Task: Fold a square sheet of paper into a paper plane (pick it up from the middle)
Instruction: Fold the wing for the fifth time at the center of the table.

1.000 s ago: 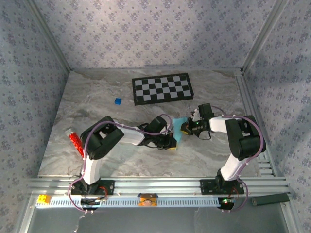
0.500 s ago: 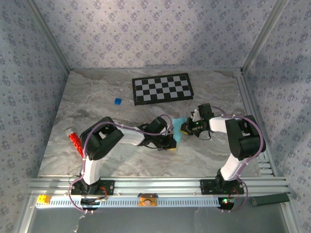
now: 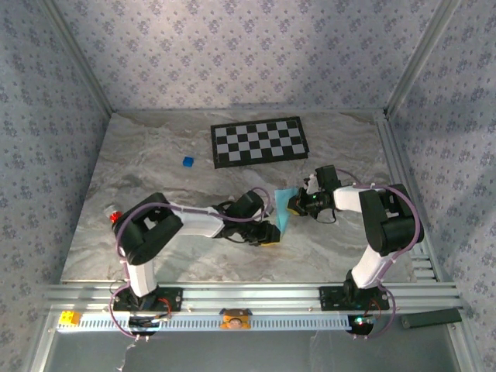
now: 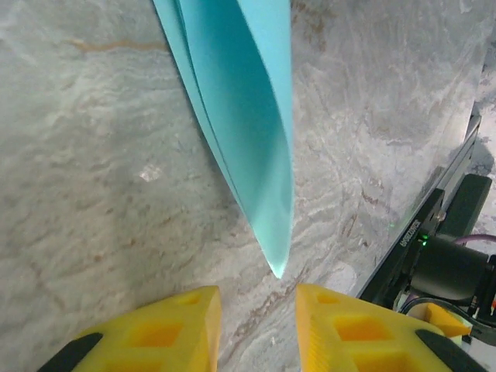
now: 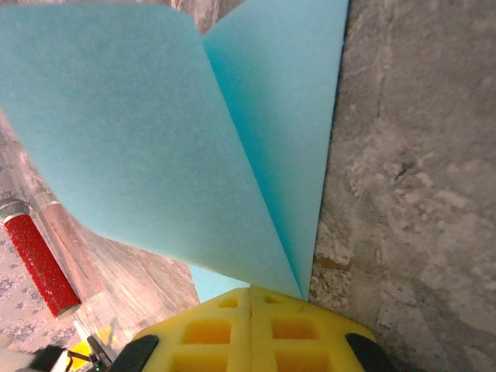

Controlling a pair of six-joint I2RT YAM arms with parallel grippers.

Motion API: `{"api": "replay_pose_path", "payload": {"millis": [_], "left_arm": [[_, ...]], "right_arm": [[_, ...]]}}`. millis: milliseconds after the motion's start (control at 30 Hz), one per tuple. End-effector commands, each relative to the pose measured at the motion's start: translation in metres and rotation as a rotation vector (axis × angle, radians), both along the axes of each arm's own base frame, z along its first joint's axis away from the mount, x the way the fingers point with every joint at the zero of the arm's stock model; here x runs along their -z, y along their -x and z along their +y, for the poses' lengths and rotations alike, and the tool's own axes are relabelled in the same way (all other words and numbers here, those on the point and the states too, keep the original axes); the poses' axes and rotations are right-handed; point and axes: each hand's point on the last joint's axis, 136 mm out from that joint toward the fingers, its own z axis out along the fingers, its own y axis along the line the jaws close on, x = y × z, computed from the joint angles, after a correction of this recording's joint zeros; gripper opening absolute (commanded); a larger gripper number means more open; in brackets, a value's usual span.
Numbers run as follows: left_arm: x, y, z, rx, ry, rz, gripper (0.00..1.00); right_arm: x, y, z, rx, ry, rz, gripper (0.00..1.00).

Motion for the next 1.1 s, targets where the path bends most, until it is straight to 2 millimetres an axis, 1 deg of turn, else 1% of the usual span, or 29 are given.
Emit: {"api": "replay_pose_path", "payload": {"millis": [0,67,133,267,400,500,733,900,1067], "left_arm": [[-0.025,-0.014,0.004,-0.040,0.010,-0.093,0.27],[-0.039,-0.023,-0.001,-0.050,0.044,-0.123,0.21],[-0.048,-0.031,-0.009,-0.045,0.067,-0.134,0.16],[-0.052,-0.047,-0.030,-0.032,0.093,-0.125,0.10],[-0.042,-0.061,-0.042,-0.043,0.095,-0.107,0.08],[-0.037,-0.068,-0.048,-0.047,0.105,-0.094,0.07],[-0.022,-0.069,-0.055,-0.027,0.098,-0.069,0.08],[-0.011,-0.070,-0.054,-0.031,0.072,-0.067,0.09],[0.013,-0.065,-0.042,-0.026,-0.020,-0.051,0.08]], "right_arm": [[0.036,0.023,-0.020,0.024,0.148,0.116,0.05],[0.035,0.022,-0.020,0.024,0.150,0.112,0.05],[0.034,0.022,-0.020,0.023,0.149,0.112,0.05],[0.035,0.022,-0.020,0.023,0.150,0.111,0.05],[0.035,0.023,-0.020,0.022,0.152,0.111,0.05],[0.034,0.023,-0.020,0.021,0.151,0.111,0.05],[0.035,0.024,-0.020,0.021,0.150,0.111,0.05],[0.035,0.025,-0.020,0.019,0.151,0.111,0.05],[0.035,0.025,-0.020,0.019,0.150,0.111,0.05]]}}
